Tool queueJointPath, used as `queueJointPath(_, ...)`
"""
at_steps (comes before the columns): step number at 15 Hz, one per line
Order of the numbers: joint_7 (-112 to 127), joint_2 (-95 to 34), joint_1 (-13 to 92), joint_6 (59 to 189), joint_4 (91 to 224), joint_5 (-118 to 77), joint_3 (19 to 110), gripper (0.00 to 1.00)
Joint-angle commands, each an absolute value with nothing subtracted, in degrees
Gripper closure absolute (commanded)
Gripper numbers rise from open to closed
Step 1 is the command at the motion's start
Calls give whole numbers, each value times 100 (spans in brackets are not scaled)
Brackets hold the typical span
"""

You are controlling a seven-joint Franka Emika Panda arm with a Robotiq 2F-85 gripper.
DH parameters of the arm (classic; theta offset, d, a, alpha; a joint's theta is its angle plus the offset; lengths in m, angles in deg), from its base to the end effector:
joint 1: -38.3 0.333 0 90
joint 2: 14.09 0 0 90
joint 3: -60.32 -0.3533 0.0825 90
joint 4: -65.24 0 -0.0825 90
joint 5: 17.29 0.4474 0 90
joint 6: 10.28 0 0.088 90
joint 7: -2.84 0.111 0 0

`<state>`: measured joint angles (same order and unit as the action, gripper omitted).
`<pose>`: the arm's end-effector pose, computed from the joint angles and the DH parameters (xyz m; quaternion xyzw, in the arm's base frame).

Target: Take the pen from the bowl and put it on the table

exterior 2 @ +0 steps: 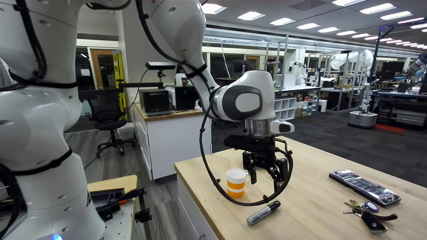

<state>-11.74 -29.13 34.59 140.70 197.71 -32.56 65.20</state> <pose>0.5695 -0.0808 0.2142 0.9823 0.1675 0.0129 0.0832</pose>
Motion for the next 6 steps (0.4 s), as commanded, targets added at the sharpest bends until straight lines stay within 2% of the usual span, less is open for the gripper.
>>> queueJointPath(1, -1118, -2910, 3440, 14026, 19763, -3287, 6499, 6)
queueJointPath(2, -1064, -2910, 3448, 14003, 19762, -3308, 6503, 0)
queueJointPath(6, -1011, -2910, 3460, 13980, 19760, -3323, 6509, 0)
